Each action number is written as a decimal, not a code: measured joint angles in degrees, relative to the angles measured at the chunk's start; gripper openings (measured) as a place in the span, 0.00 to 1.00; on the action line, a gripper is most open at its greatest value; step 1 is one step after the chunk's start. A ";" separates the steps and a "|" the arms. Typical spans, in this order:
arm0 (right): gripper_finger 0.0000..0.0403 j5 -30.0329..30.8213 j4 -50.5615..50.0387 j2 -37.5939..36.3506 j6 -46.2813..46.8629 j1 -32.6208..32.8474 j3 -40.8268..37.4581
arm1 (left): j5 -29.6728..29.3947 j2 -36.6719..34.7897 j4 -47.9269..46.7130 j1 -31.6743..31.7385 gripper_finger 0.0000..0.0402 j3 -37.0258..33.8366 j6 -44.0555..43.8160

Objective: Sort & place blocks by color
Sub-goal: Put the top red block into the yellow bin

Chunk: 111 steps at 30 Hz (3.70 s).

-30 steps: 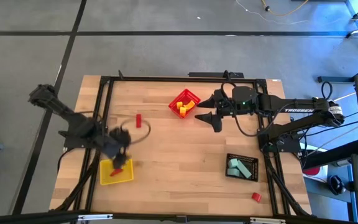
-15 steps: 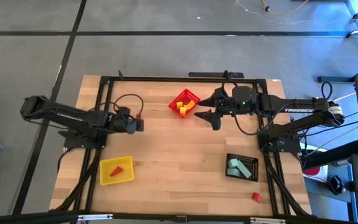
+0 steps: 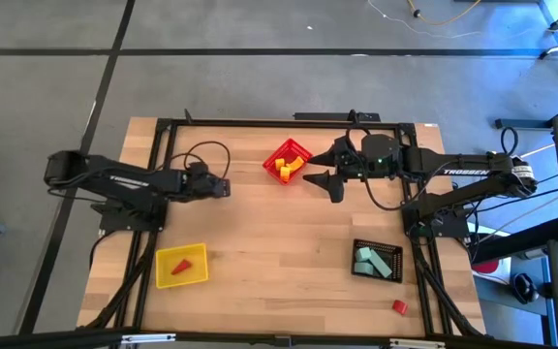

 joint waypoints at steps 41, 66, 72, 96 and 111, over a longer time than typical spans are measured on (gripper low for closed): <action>0.76 1.73 0.02 0.15 0.52 0.01 0.00 | 6.70 -12.57 8.44 -4.51 0.21 2.53 32.86; 0.76 -13.50 14.69 13.68 1.83 0.02 -0.04 | 33.31 -7.97 -20.84 -15.58 0.21 30.30 64.69; 0.76 -13.50 14.19 13.68 1.55 0.02 -0.04 | 33.39 -5.52 -41.52 -26.02 0.21 35.27 63.64; 0.76 -13.50 12.45 13.68 -1.29 0.02 -0.04 | 36.44 1.02 -29.99 -46.07 0.21 20.93 33.18; 0.76 -12.50 10.51 13.68 -2.70 0.02 -0.04 | 24.89 4.09 -33.53 -58.81 0.21 20.42 1.39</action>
